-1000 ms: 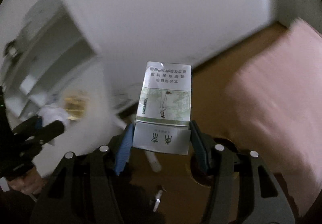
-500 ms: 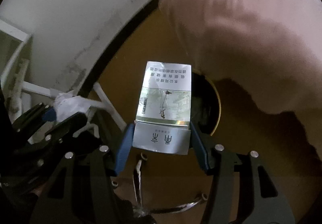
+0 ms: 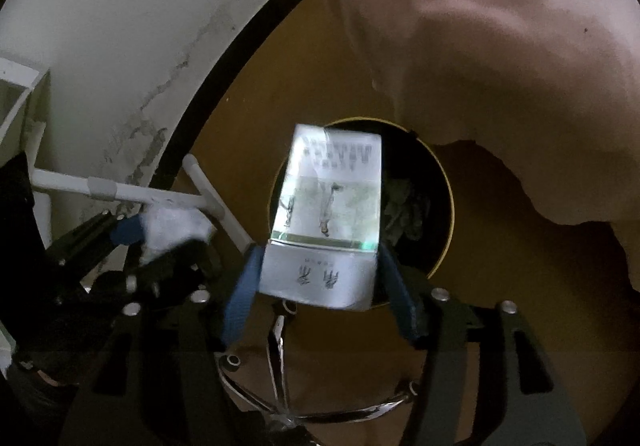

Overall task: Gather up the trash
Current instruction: 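Carry the tissue and paper box over the black bin and open both grippers, then grasp the teal cigarette box with the left gripper while the right grasps a floral cloth mask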

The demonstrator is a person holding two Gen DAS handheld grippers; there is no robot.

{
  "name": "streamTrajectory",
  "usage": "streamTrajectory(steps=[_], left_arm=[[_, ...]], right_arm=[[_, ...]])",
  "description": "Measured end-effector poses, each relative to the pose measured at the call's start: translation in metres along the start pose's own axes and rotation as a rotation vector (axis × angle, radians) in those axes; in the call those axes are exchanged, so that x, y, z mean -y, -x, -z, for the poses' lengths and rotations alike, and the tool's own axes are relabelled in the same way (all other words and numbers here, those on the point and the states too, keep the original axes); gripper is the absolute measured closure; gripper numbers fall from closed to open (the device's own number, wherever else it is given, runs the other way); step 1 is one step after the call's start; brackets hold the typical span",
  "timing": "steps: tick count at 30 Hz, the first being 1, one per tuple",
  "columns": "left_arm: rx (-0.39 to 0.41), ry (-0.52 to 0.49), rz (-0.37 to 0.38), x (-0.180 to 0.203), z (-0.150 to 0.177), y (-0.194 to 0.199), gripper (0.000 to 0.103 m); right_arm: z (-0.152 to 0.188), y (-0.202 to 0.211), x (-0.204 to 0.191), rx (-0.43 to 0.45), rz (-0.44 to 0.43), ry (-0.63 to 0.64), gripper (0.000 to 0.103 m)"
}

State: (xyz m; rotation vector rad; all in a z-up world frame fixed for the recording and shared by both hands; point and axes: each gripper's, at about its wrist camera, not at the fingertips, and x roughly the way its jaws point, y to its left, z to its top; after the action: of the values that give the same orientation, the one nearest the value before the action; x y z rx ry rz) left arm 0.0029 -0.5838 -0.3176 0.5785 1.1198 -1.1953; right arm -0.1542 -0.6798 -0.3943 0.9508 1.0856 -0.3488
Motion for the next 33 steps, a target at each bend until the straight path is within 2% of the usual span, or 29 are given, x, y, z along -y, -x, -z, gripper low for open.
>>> streamTrajectory(steps=[1,4,6,9,12,15,16,18,19,21,24,25,28,31,33], left_arm=[[0.018,-0.005,-0.004,0.002,-0.002,0.005,0.028],[0.025,-0.012,-0.02,0.008,-0.006,0.019,0.027],[0.043,-0.017,-0.024,0.013,-0.007,0.035,0.024],[0.104,-0.072,-0.049,0.033,-0.011,0.075,0.011],[0.191,-0.148,-0.089,0.058,-0.009,0.128,0.009],[0.272,-0.146,-0.061,0.067,0.001,0.19,0.007],[0.303,-0.129,-0.059,0.066,0.008,0.215,0.007],[0.348,-0.108,-0.103,0.059,0.025,0.256,0.007],[0.365,-0.093,-0.153,0.051,0.04,0.282,0.007],[0.377,-0.059,-0.221,0.035,0.061,0.309,0.007],[0.398,0.079,-0.369,-0.015,0.119,0.364,0.007],[0.396,0.127,-0.421,-0.03,0.135,0.379,0.007],[0.393,0.311,-0.562,-0.083,0.196,0.423,0.007],[0.403,0.503,-0.648,-0.131,0.266,0.465,0.007],[0.413,0.614,-0.689,-0.156,0.31,0.487,0.007]], right_arm=[[-0.001,0.003,-0.001,0.01,0.0,-0.006,0.025],[-0.003,0.018,-0.005,0.031,0.008,-0.019,0.024],[-0.004,0.036,-0.008,0.062,0.014,-0.02,0.023],[-0.001,0.078,-0.014,0.141,0.055,0.003,0.019],[0.003,0.127,-0.035,0.243,0.11,0.061,0.014],[0.005,0.17,-0.071,0.321,0.124,0.151,0.014],[0.004,0.178,-0.086,0.336,0.113,0.177,0.013],[0.009,0.195,-0.125,0.36,0.034,0.238,0.012],[0.011,0.199,-0.149,0.367,-0.022,0.272,0.011],[0.019,0.205,-0.203,0.377,-0.112,0.37,0.011],[0.043,0.198,-0.296,0.35,-0.218,0.557,0.011],[0.056,0.191,-0.335,0.326,-0.261,0.634,0.011],[0.093,0.163,-0.421,0.228,-0.35,0.779,0.011],[0.13,0.137,-0.491,0.144,-0.408,0.887,0.011],[0.157,0.118,-0.537,0.102,-0.383,0.951,0.011]])
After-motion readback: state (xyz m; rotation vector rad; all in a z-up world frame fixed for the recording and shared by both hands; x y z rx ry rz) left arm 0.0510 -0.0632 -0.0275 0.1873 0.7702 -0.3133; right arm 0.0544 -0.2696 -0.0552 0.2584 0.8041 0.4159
